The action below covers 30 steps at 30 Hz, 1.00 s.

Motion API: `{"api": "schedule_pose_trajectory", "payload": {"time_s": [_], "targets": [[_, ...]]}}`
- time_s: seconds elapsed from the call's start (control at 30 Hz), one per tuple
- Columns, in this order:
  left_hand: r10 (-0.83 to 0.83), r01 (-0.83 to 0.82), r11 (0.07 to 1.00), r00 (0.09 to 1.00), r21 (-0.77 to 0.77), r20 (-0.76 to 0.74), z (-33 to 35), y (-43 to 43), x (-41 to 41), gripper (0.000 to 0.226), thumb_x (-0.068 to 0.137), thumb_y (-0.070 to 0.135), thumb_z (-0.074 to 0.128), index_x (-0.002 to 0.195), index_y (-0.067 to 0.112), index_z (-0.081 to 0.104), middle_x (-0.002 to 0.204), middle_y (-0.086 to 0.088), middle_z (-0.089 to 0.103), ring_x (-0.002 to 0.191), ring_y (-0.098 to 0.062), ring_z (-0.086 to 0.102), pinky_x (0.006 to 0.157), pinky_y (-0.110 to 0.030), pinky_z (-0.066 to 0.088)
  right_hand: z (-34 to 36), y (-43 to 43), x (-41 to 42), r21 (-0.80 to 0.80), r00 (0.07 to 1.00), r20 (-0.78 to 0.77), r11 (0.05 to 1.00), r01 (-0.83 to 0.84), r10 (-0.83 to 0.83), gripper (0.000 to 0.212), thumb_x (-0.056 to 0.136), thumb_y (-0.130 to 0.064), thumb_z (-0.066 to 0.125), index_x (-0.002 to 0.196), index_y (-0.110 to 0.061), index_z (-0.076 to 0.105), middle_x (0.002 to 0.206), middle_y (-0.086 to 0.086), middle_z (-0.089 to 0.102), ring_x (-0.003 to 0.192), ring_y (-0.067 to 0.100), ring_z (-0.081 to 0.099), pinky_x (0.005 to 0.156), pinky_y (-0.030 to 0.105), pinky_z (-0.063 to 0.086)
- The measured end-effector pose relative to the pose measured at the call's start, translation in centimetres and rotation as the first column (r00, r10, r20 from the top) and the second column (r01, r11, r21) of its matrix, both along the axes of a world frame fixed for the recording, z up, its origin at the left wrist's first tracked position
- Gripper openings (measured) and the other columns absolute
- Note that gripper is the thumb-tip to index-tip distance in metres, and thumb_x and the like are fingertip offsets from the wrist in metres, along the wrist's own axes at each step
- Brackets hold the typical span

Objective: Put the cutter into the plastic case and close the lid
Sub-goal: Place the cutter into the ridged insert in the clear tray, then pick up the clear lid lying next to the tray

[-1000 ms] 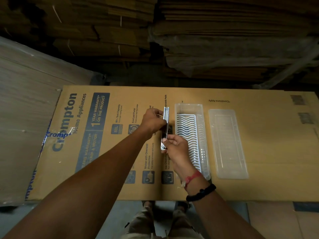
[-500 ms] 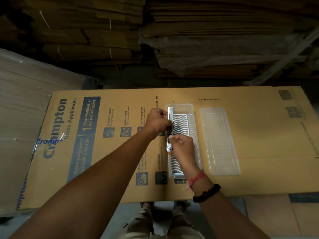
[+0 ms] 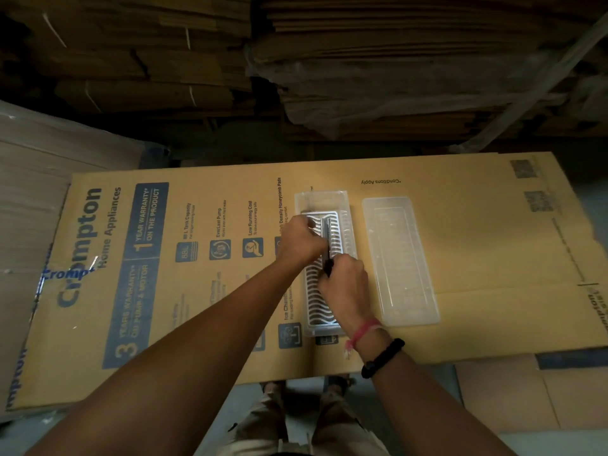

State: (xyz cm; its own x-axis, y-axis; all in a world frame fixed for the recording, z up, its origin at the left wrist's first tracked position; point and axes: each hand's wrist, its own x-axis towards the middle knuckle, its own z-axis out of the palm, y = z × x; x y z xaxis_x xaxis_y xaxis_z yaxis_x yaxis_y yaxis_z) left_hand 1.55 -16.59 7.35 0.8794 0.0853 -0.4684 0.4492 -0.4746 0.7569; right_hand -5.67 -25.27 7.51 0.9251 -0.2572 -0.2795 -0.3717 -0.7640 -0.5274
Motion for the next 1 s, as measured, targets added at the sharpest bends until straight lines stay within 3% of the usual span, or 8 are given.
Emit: {"api": "schedule_pose_trajectory", "payload": {"time_s": [0.07, 0.13, 0.27, 0.43, 0.67, 0.83, 1.0], "targets": [[-0.011, -0.005, 0.993, 0.991, 0.117, 0.134, 0.1, 0.2, -0.1, 0.027, 0.071, 0.012, 0.062, 0.097, 0.006, 0.066, 0.085, -0.019, 0.072, 0.077, -0.034, 0.069, 0.068, -0.044, 0.060, -0.2, 0.0, 0.1, -0.029, 0.998, -0.044, 0.999, -0.041, 0.040, 0.014, 0.089, -0.016, 0.056, 0.090, -0.006, 0.066, 0.092, 0.012, 0.071, 0.078, 0.029, 0.067, 0.059, 0.028, 0.045], [0.002, -0.041, 0.984, 0.977, 0.176, 0.213, -0.1, 0.7, -0.1, 0.019, 0.077, 0.013, 0.059, 0.092, 0.007, 0.069, 0.081, -0.014, 0.071, 0.071, -0.029, 0.068, 0.065, -0.039, 0.059, -0.4, 0.3, 0.2, -0.081, 0.993, -0.056, 0.991, -0.105, 0.100, 0.013, 0.090, -0.012, 0.055, 0.093, -0.005, 0.065, 0.095, 0.013, 0.070, 0.084, 0.030, 0.068, 0.062, 0.029, 0.046], [0.032, -0.073, 0.979, 0.977, 0.188, 0.213, -0.9, 2.1, -0.3, 0.015, 0.076, 0.013, 0.055, 0.074, 0.009, 0.069, 0.068, -0.011, 0.070, 0.059, -0.028, 0.069, 0.059, -0.044, 0.062, -1.4, 0.8, 0.4, -0.124, 0.983, -0.074, 0.977, -0.173, 0.165, 0.012, 0.091, -0.006, 0.051, 0.093, -0.005, 0.063, 0.097, 0.013, 0.069, 0.087, 0.030, 0.067, 0.071, 0.034, 0.054], [0.062, -0.102, 0.977, 0.976, 0.188, 0.210, -1.6, 2.6, -0.4, 0.018, 0.073, 0.020, 0.054, 0.073, 0.010, 0.069, 0.061, -0.011, 0.069, 0.052, -0.029, 0.069, 0.055, -0.046, 0.061, -1.8, 0.8, 0.8, -0.130, 0.984, -0.057, 0.976, -0.173, 0.167, 0.013, 0.093, -0.009, 0.052, 0.095, -0.006, 0.064, 0.095, 0.012, 0.070, 0.085, 0.028, 0.068, 0.072, 0.034, 0.057], [0.029, -0.091, 0.970, 0.964, 0.224, 0.264, -0.2, 1.0, -0.4, 0.010, 0.076, 0.023, 0.058, 0.074, 0.019, 0.067, 0.067, -0.005, 0.069, 0.062, -0.024, 0.067, 0.064, -0.039, 0.061, -0.7, 0.8, 0.9, -0.143, 0.983, -0.024, 0.972, -0.186, 0.184, 0.013, 0.088, -0.010, 0.056, 0.096, -0.006, 0.064, 0.098, 0.014, 0.068, 0.089, 0.030, 0.066, 0.071, 0.035, 0.053], [0.019, -0.076, 0.978, 0.960, 0.196, 0.280, 0.6, -1.2, 0.3, 0.012, 0.079, 0.025, 0.059, 0.071, 0.020, 0.065, 0.065, -0.002, 0.067, 0.062, -0.023, 0.066, 0.061, -0.038, 0.059, 1.8, -1.5, 2.0, -0.217, 0.972, 0.146, 0.964, -0.152, 0.186, 0.011, 0.085, -0.017, 0.055, 0.091, -0.011, 0.062, 0.093, 0.009, 0.066, 0.087, 0.028, 0.063, 0.064, 0.032, 0.043], [-0.022, -0.031, 0.983, 0.957, 0.179, 0.289, 1.1, -4.3, 0.6, 0.015, 0.079, 0.029, 0.059, 0.073, 0.018, 0.068, 0.063, -0.003, 0.068, 0.060, -0.023, 0.065, 0.060, -0.036, 0.058, 1.3, -7.0, 3.1, -0.237, 0.953, 0.301, 0.970, 0.045, 0.030, 0.017, 0.087, -0.027, 0.056, 0.097, -0.015, 0.062, 0.093, 0.007, 0.065, 0.089, 0.025, 0.058, 0.066, 0.033, 0.045]]}}
